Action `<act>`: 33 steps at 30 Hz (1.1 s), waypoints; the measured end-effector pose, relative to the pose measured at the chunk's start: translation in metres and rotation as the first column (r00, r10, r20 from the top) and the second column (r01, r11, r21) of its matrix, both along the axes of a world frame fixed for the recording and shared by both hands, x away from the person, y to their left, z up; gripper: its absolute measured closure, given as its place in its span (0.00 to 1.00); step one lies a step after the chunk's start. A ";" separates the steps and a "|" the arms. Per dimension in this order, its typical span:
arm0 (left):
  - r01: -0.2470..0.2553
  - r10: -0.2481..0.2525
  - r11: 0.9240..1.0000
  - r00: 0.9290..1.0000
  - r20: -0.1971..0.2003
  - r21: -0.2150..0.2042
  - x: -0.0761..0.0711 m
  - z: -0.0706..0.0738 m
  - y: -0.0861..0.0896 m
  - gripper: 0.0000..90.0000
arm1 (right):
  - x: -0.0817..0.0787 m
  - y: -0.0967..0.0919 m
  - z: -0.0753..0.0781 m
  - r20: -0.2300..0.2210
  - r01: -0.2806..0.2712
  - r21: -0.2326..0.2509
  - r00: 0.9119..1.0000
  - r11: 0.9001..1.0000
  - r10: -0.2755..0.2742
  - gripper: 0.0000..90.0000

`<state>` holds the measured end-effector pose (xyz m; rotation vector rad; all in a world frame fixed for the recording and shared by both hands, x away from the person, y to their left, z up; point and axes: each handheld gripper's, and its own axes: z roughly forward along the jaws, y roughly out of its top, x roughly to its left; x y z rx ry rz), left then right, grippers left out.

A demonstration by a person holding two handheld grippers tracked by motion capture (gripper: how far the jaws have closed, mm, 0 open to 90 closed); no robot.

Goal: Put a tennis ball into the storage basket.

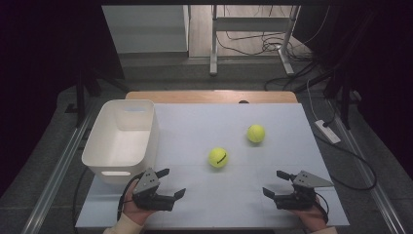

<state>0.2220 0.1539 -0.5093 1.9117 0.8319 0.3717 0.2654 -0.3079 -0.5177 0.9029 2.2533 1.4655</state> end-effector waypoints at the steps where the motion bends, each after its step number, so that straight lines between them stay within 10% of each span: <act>1: -0.004 0.004 1.000 1.000 -0.003 -0.002 0.001 0.001 0.000 0.13 | 0.000 0.000 0.000 0.000 0.001 -0.001 1.000 1.000 -0.001 0.15; 33: 0.024 -0.022 0.999 0.999 -0.047 0.026 0.026 0.025 -0.033 0.13 | 0.001 0.002 0.001 -0.002 0.011 -0.009 1.000 1.000 -0.011 0.15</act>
